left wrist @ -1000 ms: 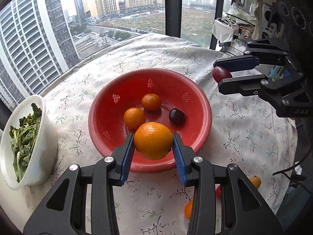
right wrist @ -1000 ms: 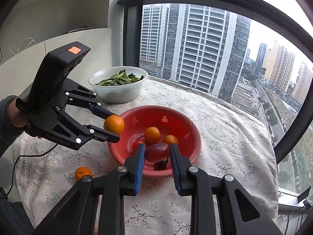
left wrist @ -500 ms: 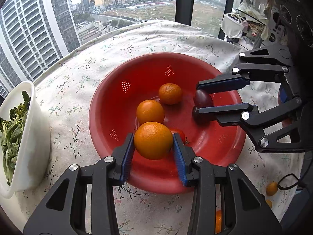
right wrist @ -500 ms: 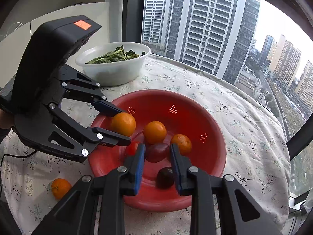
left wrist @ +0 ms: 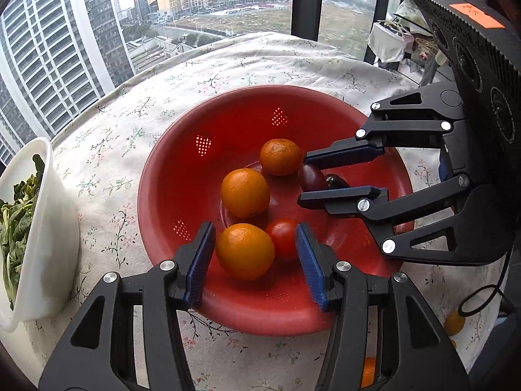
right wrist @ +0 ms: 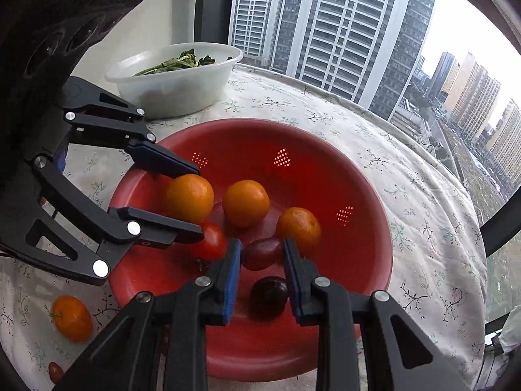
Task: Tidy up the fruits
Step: 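Carry the orange and oval tomato into the colander and open both tools, then withdraw both tools from the colander back to the fruit cluster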
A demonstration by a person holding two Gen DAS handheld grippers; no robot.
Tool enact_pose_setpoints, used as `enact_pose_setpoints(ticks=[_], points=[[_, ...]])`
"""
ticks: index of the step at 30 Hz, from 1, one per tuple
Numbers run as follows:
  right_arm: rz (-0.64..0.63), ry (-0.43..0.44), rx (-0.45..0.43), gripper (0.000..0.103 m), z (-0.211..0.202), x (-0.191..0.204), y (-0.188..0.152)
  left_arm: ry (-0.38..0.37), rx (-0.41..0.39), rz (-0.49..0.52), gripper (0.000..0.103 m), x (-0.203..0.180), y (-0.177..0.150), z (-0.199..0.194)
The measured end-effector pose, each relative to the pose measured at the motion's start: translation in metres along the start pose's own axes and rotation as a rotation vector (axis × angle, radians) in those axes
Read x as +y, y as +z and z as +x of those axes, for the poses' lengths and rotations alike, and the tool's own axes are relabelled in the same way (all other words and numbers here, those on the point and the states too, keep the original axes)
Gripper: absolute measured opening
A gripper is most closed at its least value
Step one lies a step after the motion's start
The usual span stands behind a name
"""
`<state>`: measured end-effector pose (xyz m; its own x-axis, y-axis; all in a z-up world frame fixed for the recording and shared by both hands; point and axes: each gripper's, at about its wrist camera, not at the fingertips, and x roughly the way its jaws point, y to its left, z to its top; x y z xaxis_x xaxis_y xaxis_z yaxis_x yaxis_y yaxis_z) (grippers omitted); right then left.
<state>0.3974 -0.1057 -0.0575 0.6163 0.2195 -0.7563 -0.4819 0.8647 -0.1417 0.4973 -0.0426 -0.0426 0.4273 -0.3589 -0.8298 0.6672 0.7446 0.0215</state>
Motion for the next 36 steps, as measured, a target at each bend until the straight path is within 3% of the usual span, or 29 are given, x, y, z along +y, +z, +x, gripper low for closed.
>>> enact_pose_setpoints(ticks=[11,17,22,28,32,36], points=[[0.028,0.005,0.001,0.030,0.000,-0.004,0.001,0.000,-0.041,-0.007,0.059,-0.006,-0.007,-0.010],[0.039,0.003,-0.018,0.056,-0.006,-0.004,0.001,0.010,-0.110,-0.022,0.079,-0.014,-0.026,-0.038],[0.003,-0.006,-0.036,0.057,-0.016,0.006,0.000,0.024,-0.146,-0.016,0.087,-0.027,-0.051,-0.064],[-0.001,-0.023,-0.138,0.060,-0.058,0.016,-0.008,0.002,-0.209,-0.018,0.093,-0.048,-0.086,-0.102],[-0.038,0.040,-0.259,0.065,-0.107,0.032,-0.034,-0.033,-0.215,0.066,0.095,-0.072,-0.113,-0.113],[-0.104,0.079,-0.300,0.065,-0.142,0.053,-0.074,-0.086,-0.178,0.163,0.095,-0.104,-0.142,-0.114]])
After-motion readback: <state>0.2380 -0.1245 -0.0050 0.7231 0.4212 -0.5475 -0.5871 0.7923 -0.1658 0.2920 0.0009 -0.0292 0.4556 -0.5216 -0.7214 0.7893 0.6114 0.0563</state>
